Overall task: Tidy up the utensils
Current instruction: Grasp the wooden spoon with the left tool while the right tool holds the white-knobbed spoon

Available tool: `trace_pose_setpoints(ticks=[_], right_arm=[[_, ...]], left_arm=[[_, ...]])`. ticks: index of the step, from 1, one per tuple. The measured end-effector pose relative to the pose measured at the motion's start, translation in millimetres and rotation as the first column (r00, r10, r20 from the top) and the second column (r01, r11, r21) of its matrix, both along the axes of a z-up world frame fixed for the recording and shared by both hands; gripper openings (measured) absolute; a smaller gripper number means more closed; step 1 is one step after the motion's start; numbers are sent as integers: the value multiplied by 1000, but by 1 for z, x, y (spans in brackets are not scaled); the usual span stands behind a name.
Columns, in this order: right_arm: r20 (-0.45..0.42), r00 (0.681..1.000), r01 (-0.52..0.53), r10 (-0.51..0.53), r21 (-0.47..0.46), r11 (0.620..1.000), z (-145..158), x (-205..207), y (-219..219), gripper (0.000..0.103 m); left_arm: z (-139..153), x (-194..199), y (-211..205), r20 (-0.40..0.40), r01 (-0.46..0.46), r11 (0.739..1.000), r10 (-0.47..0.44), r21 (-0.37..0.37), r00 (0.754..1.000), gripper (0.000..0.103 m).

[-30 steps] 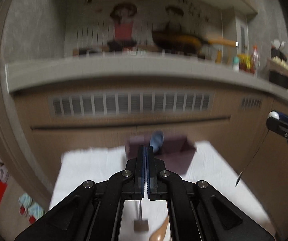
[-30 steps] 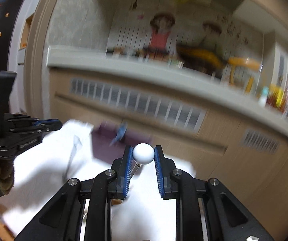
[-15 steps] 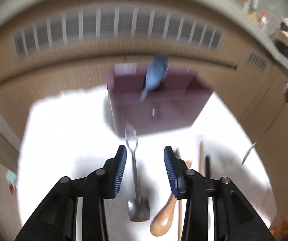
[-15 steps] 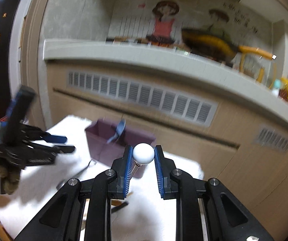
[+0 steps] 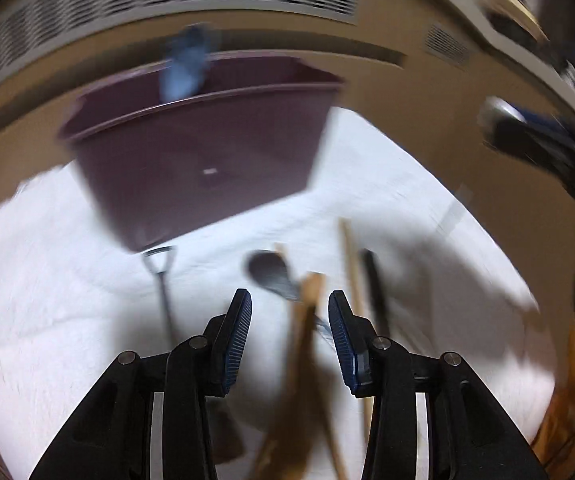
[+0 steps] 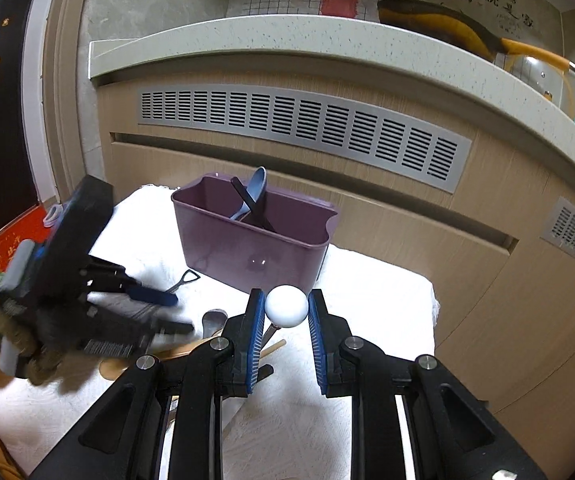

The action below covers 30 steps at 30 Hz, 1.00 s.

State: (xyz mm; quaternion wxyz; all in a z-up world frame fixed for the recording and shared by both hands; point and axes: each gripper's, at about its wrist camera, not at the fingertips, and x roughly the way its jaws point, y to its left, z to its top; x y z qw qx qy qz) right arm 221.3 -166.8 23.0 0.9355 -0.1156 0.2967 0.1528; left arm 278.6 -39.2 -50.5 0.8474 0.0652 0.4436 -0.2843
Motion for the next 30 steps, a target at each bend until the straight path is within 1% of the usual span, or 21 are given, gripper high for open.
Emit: trace_pose_setpoints(ticks=[3, 5, 8, 9, 11, 12, 14, 16, 18, 19, 21, 23, 26, 28, 30], right_arm=[[-10, 1000, 2, -2, 4, 1000, -4, 3, 0, 20], [-17, 1000, 0, 0, 9, 1000, -5, 3, 1, 20], [-20, 1000, -2, 2, 5, 1000, -8, 0, 2, 20], [-22, 1000, -3, 3, 2, 1000, -9, -1, 1, 20], [-26, 1000, -2, 2, -4, 1000, -11, -3, 1, 20], [-30, 1000, -1, 1, -7, 1000, -11, -3, 1, 20], [-34, 999, 4, -4, -6, 1000, -11, -5, 0, 20], [-28, 1000, 8, -8, -7, 1000, -8, -8, 0, 20], [-17, 1000, 7, -8, -10, 1000, -4, -13, 0, 20], [-11, 1000, 7, -7, -12, 1000, -2, -16, 0, 20], [12, 1000, 9, -8, -19, 1000, 6, -22, 0, 20], [38, 999, 13, -13, -18, 1000, 17, -28, 0, 20], [86, 996, 25, -25, -9, 1000, 37, -33, -1, 20], [154, 988, 35, -32, -18, 999, 61, -34, 0, 20], [223, 974, 40, -33, -28, 999, 86, -33, 2, 20]], left_arm=[[-6, 2, -15, -30, 20, 1000, -20, 13, 999, 41], [-14, 8, -26, -31, 16, 999, -14, 51, 999, 41], [-17, 13, -29, -26, -5, 997, 7, 76, 1000, 38], [-20, 15, -29, -25, -12, 997, 14, 79, 1000, 29], [-19, 15, -27, -31, -35, 997, 37, 74, 999, 23], [-18, 13, -29, -28, -44, 996, 46, 77, 999, 16], [-15, 5, -27, 20, -81, 991, 80, 109, 997, 14], [-10, -8, -20, 62, -117, 989, 112, 92, 992, 13], [4, -23, -12, 110, -146, 988, 139, 59, 984, 13], [16, -34, -7, 149, -160, 986, 153, 36, 977, 13], [32, -43, -2, 207, -179, 984, 175, -2, 962, 13], [60, -56, 8, 275, -198, 979, 206, -58, 939, 13], [109, -67, 23, 380, -208, 969, 244, -135, 892, 12], [143, -65, 29, 446, -207, 962, 267, -178, 854, 11], [178, -59, 35, 505, -208, 953, 294, -220, 811, 11]])
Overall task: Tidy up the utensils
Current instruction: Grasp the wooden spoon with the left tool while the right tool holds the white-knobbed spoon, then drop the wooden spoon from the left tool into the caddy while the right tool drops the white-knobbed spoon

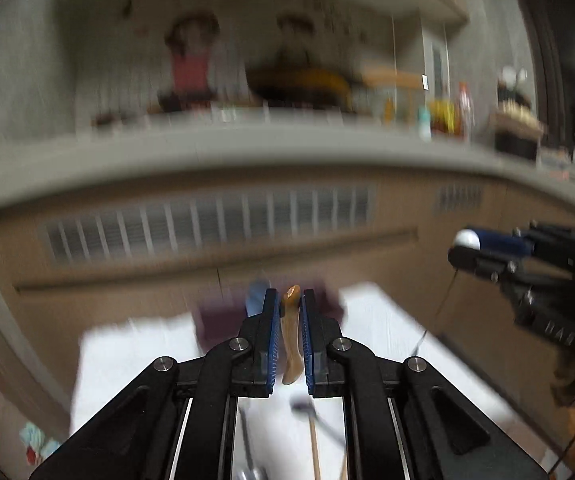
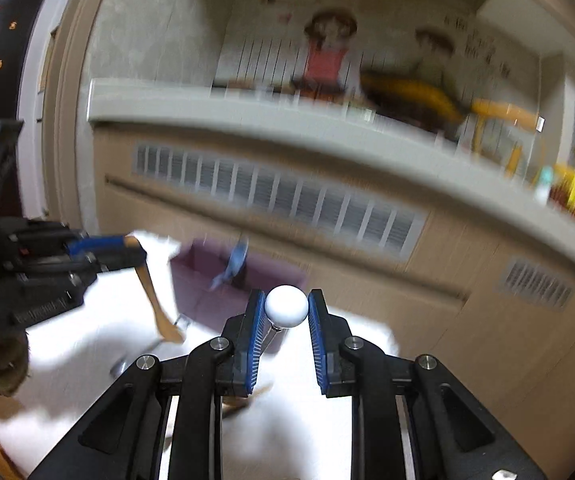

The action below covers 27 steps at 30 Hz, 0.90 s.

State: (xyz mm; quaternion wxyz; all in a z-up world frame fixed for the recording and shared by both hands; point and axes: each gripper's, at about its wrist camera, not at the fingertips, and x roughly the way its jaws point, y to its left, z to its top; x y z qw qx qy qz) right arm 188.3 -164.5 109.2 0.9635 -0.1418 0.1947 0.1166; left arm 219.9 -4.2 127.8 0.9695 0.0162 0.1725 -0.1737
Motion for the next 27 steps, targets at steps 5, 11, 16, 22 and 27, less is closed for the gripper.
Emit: trace_pose_setpoints(ticks=[5, 11, 16, 22, 27], right_arm=[[141, 990, 3, 5, -53, 999, 63, 24, 14, 20], [144, 990, 17, -2, -102, 995, 74, 79, 35, 21], [65, 998, 2, 6, -130, 991, 33, 121, 49, 20], [-90, 996, -27, 15, -134, 991, -26, 163, 60, 21], [-204, 979, -47, 26, -101, 994, -63, 184, 57, 21]], left_arm=[[59, 30, 11, 111, -14, 999, 18, -36, 994, 11], [56, 81, 19, 68, -22, 999, 24, -35, 997, 11], [16, 114, 20, -33, -14, 999, 13, -32, 999, 11], [-39, 148, 27, -187, -11, 998, 0, -56, 982, 11], [-77, 160, 27, -264, -30, 998, 15, -53, 964, 11]])
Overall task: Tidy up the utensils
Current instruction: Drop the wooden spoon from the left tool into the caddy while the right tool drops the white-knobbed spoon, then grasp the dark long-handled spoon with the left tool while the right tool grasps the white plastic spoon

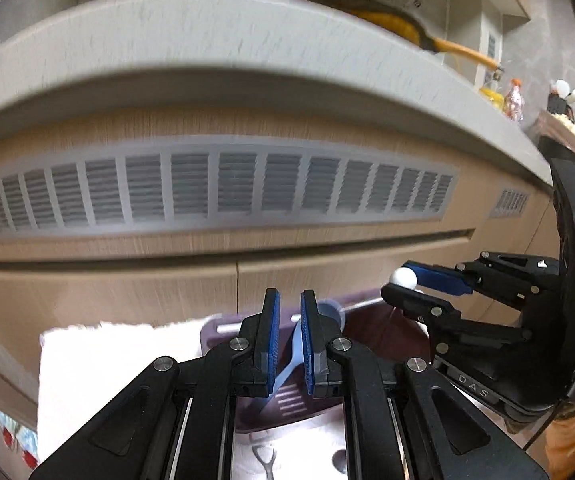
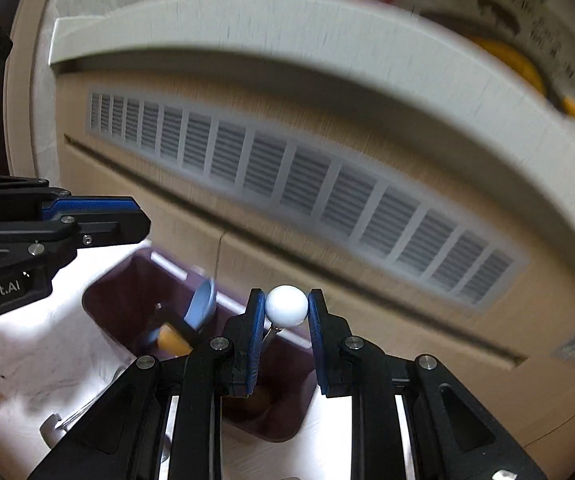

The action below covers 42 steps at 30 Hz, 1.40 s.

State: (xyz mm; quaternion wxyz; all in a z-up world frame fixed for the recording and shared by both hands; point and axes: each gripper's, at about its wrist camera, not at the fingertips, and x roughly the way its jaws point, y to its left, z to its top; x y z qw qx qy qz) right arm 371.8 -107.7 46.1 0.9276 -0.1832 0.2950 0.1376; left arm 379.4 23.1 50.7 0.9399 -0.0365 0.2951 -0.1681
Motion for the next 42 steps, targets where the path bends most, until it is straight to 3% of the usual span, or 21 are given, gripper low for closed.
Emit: trace_pose_setpoints(ticks=[2, 5, 8, 10, 12, 15, 21, 27, 32, 37, 42], right_arm=[[-51, 999, -14, 16, 22, 1000, -13, 5, -3, 21], [-90, 996, -18, 23, 49, 999, -24, 8, -8, 38], [-73, 997, -6, 11, 76, 997, -23, -2, -17, 52], [-39, 999, 14, -10, 95, 995, -17, -17, -27, 60], [-21, 1000, 22, -19, 114, 993, -15, -32, -35, 74], [-26, 999, 37, -33, 142, 989, -20, -56, -47, 85], [-164, 985, 82, -53, 175, 981, -59, -105, -68, 87], [-353, 930, 205, -99, 278, 939, -102, -145, -102, 88], [-380, 918, 232, -113, 285, 930, -116, -176, -110, 88], [-419, 902, 251, -100, 322, 913, -128, -189, -116, 88], [-457, 885, 281, -89, 374, 884, -138, -191, -125, 90]], left_arm=[[-9, 2, 5, -25, -9, 1000, 8, -15, 1000, 13], [-19, -2, 14, -48, -36, 999, 35, -32, 998, 14], [-24, -9, 22, -61, -63, 997, 61, -36, 996, 33], [-29, -19, 26, -60, -77, 997, 75, -30, 995, 56], [-34, -29, 28, -64, -72, 997, 71, -14, 995, 61], [-46, -47, 26, -91, -61, 998, 61, 3, 994, 66], [-70, -100, 0, -111, 52, 997, -46, 51, 993, 79], [-93, -159, -37, -191, 213, 975, -197, 69, 962, 79], [-106, -193, -61, -240, 278, 958, -255, 67, 937, 79], [-112, -203, -70, -267, 278, 957, -247, 85, 931, 77], [-120, -207, -81, -288, 301, 943, -251, 142, 924, 68]])
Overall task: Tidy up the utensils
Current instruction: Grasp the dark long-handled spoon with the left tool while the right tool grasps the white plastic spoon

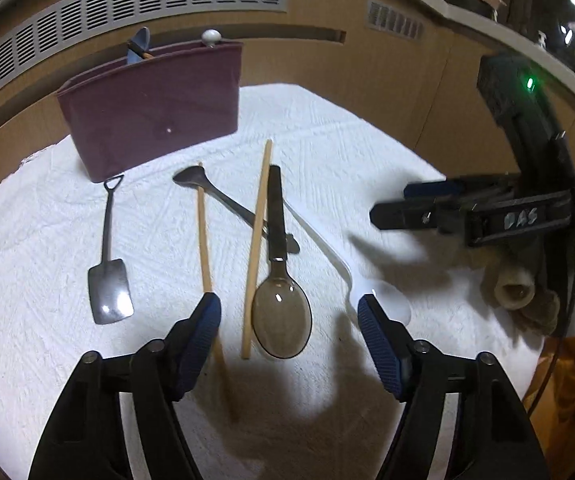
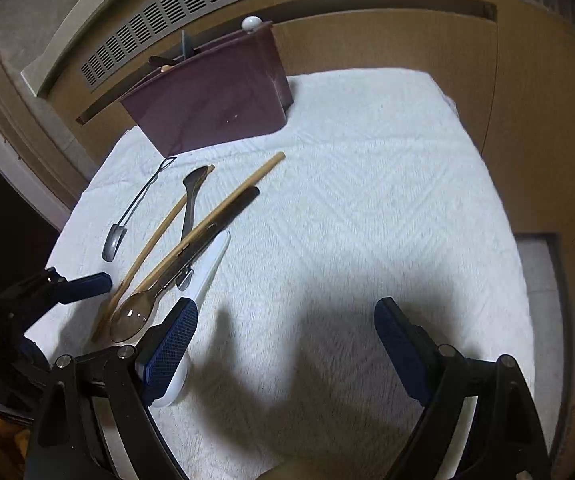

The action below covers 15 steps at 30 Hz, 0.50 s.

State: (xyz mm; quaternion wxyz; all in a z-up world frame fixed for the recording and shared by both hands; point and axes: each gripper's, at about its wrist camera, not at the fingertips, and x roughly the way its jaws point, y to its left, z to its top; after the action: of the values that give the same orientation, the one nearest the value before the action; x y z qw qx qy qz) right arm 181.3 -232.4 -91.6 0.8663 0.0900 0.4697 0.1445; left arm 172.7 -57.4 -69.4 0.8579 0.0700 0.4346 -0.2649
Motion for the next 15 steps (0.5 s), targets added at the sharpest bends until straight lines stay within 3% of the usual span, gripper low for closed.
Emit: trace_pose_setpoints(ticks=[5, 7, 9, 12, 15], right_arm=[[12, 1000, -16, 16, 30, 999, 2, -4, 0, 91], [48, 997, -59, 58, 39, 997, 9, -10, 6, 91], [90, 990, -114, 112, 16, 993, 18, -17, 17, 89], [156, 964, -206, 215, -73, 976, 31, -32, 39, 78], [184, 931, -287, 314, -160, 945, 34, -49, 57, 75]], left_arm=[[-11, 4, -3, -15, -17, 999, 18, 33, 1000, 60], [-10, 7, -2, -10, -30, 999, 30, 43, 1000, 41], [-9, 9, 2, -14, -47, 998, 47, 43, 999, 32], [-5, 12, 12, -18, -78, 997, 78, 17, 997, 32], [9, 11, 26, 13, -129, 992, 129, -13, 992, 32]])
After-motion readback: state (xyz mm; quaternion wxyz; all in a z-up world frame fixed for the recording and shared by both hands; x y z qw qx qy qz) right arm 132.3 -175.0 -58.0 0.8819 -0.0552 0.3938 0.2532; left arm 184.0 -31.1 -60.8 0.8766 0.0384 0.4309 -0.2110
